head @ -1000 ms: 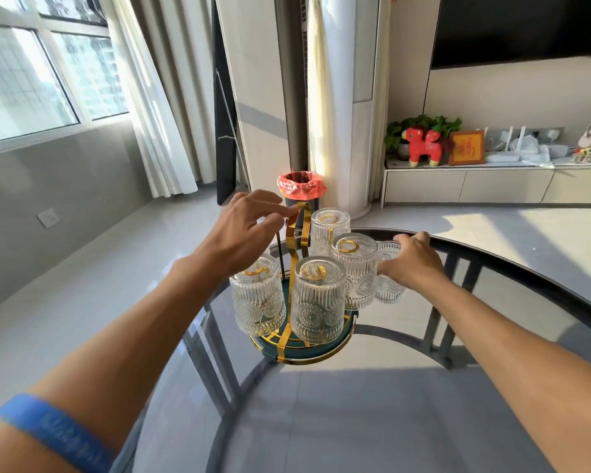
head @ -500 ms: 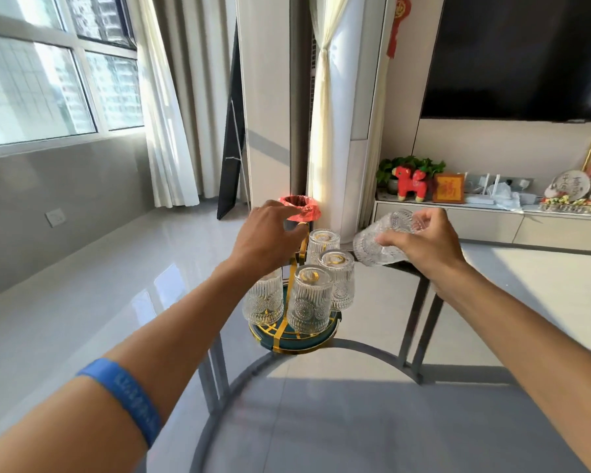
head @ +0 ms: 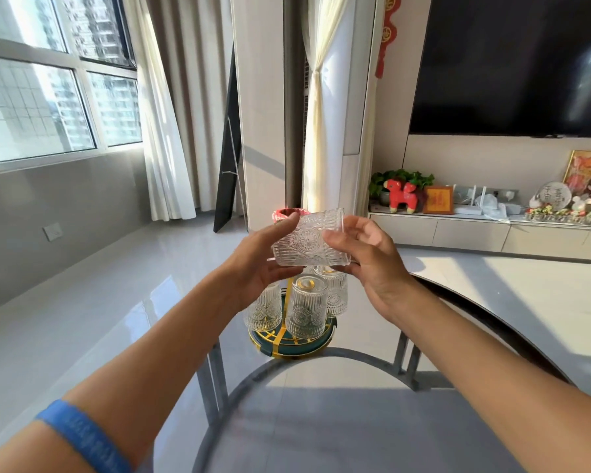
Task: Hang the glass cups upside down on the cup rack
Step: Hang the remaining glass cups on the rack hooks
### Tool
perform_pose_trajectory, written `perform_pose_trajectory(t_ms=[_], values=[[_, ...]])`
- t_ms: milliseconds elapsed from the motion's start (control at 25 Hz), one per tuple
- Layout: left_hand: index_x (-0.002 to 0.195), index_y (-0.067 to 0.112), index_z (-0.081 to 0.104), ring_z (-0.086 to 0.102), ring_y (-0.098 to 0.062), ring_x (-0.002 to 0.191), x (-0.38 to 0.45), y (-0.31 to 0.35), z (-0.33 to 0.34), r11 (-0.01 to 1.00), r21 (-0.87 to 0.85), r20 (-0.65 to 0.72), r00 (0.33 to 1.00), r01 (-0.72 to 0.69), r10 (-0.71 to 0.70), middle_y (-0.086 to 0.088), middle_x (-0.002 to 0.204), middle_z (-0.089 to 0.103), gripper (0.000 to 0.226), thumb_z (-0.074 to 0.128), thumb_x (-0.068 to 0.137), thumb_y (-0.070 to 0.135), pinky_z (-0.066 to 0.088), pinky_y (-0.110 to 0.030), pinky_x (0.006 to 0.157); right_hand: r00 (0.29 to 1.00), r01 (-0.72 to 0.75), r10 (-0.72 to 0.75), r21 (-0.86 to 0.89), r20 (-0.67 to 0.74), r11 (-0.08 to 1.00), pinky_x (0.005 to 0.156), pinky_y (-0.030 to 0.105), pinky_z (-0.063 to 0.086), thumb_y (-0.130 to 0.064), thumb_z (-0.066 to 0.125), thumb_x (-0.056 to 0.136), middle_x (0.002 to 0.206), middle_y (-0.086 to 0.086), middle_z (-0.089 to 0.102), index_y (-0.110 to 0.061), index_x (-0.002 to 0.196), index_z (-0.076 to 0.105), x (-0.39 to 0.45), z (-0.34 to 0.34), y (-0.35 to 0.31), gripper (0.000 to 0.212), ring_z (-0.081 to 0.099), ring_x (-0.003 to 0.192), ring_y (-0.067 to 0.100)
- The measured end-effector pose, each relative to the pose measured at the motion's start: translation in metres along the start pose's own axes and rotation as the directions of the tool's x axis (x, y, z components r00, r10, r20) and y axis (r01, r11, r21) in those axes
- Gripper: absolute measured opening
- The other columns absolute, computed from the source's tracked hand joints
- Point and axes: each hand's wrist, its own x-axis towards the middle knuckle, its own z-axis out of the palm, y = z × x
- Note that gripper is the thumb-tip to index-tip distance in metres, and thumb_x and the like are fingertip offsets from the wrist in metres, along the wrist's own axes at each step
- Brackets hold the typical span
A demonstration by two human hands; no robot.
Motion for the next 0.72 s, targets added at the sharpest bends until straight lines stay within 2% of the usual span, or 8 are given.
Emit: perform_pose_trajectory(t_ms=[80,160,200,280,360,440,560,720], values=[[0.102,0.02,0.073,0.075,-0.017,0.08,0.002,-0.002,-0.008,0.997,-0.027,-0.11,0.991,-0.076,0.072,-0.001,0.09,0.078,0.041,0.077,0.071,0.046,0.057,-0.025,0.06,0.997,-0.013,0.013,-0.004,0.08,1.0,0.088,0.042,0.05,-0.056,0.066,0.077,0.116,0.005,0.07,-0.026,0.111,0.064,0.009,-0.007,0.009,0.046,0.066,0.103,0.023],[0.111,0.018,0.069,0.073,-0.015,0.079,0.006,-0.003,-0.017,0.99,-0.007,-0.24,0.961,-0.142,0.136,0.0,0.089,0.077,0.045,0.077,0.074,0.043,0.056,-0.025,0.059,0.998,-0.003,0.018,-0.239,0.057,0.971,0.083,0.034,0.049,-0.06,0.039,0.092,0.122,0.003,0.067,-0.03,0.112,0.064,0.02,-0.02,0.021,0.045,0.062,0.108,0.021],[0.115,0.017,0.067,0.073,-0.016,0.082,0.008,-0.004,-0.023,0.986,0.008,-0.297,0.941,-0.167,0.162,-0.002,0.092,0.077,0.049,0.077,0.074,0.042,0.056,-0.026,0.062,0.998,0.029,-0.003,-0.467,0.056,0.884,0.09,0.034,0.045,-0.057,0.031,0.096,0.132,0.002,0.061,-0.028,0.121,0.061,0.026,-0.029,0.031,0.049,0.056,0.118,0.021],[0.123,0.016,0.062,0.071,-0.019,0.09,0.011,-0.007,-0.034,0.979,0.025,-0.388,0.901,-0.201,0.195,-0.005,0.101,0.074,0.056,0.077,0.075,0.04,0.057,-0.031,0.072,0.984,0.161,-0.011,-0.852,0.179,0.498,0.108,0.041,0.032,-0.047,0.027,0.101,0.15,-0.003,0.044,-0.027,0.139,0.048,0.036,-0.039,0.055,0.048,0.038,0.136,0.021],[0.128,0.017,0.058,0.07,-0.021,0.097,0.014,-0.011,-0.043,0.975,0.029,-0.443,0.872,-0.221,0.211,-0.006,0.107,0.072,0.061,0.078,0.075,0.04,0.057,-0.037,0.082,0.948,0.291,0.071,-0.938,0.309,0.19,0.112,0.047,0.025,-0.027,0.034,0.098,0.158,-0.005,0.029,-0.031,0.146,0.036,0.043,-0.038,0.072,0.048,0.029,0.141,0.024],[0.131,0.018,0.056,0.069,-0.022,0.099,0.016,-0.015,-0.048,0.972,0.036,-0.468,0.855,-0.233,0.223,-0.005,0.108,0.071,0.062,0.077,0.076,0.039,0.057,-0.038,0.084,0.934,0.322,0.141,-0.944,0.328,0.07,0.112,0.05,0.026,-0.017,0.047,0.088,0.16,-0.003,0.021,-0.033,0.147,0.03,0.051,-0.033,0.078,0.063,0.025,0.142,0.027],[0.133,0.018,0.054,0.068,-0.021,0.099,0.018,-0.02,-0.053,0.97,0.055,-0.483,0.844,-0.235,0.232,-0.006,0.112,0.069,0.062,0.075,0.078,0.039,0.057,-0.035,0.081,0.948,0.291,0.119,-0.955,0.296,0.054,0.101,0.049,0.037,-0.026,0.068,0.082,0.153,0.001,0.033,-0.031,0.133,0.038,0.061,-0.026,0.079,0.06,0.04,0.131,0.031],[0.132,0.016,0.055,0.069,-0.019,0.093,0.023,-0.025,-0.06,0.965,0.083,-0.482,0.838,-0.249,0.258,-0.007,0.109,0.071,0.061,0.075,0.079,0.037,0.056,-0.03,0.073,0.978,0.179,0.055,-0.939,0.203,0.295,0.082,0.038,0.045,-0.025,0.077,0.077,0.133,0.004,0.05,-0.028,0.111,0.043,0.066,-0.029,0.084,0.048,0.056,0.104,0.026]])
